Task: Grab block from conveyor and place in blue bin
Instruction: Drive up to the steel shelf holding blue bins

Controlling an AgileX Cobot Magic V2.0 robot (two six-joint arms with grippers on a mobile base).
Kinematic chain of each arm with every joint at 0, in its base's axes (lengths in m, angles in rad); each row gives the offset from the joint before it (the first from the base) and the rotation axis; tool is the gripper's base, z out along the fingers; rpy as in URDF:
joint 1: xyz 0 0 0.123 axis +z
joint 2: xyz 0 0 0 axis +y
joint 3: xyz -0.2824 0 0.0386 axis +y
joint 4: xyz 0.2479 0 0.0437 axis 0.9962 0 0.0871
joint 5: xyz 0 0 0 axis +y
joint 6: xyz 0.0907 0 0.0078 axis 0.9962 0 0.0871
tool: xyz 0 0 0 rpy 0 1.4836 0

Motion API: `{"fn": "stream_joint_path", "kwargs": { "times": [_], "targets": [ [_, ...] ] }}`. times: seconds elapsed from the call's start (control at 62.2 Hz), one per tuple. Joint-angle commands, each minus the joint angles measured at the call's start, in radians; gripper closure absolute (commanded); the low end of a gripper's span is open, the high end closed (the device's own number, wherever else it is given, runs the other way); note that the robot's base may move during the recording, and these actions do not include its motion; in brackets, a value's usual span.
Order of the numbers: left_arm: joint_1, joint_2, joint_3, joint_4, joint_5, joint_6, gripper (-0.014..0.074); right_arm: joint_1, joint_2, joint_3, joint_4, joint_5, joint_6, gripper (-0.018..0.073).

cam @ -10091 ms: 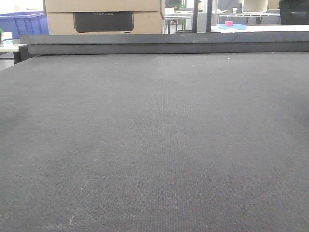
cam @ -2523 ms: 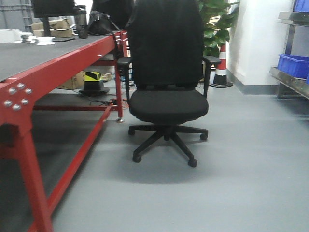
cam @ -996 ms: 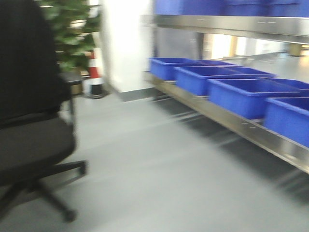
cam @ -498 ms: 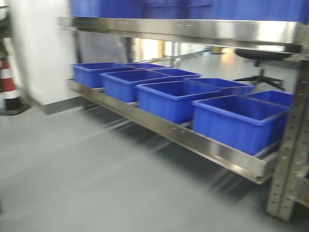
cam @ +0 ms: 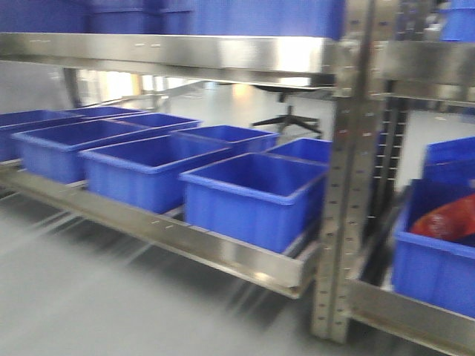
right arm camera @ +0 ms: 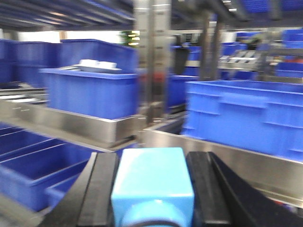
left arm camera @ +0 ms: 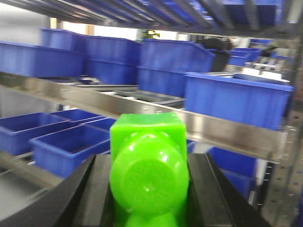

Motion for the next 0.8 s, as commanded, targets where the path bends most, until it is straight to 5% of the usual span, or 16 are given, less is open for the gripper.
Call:
{"fn": "stream_joint_path", "kwargs": {
  "times": [0.0,0.787],
  "targets": [
    [-0.001,-0.004,-0.002,-0.003,-0.018,0.0,0.0707,-0.001,-0.005,0.001,-0.006,-0.025,-0.005,0.0713],
    [-0.001,-0.004,-0.002,-0.003,-0.018,0.0,0.0707,-0.001,-0.005,0.001,-0.006,-0.025,-0.005,0.0713]
  ]
}}
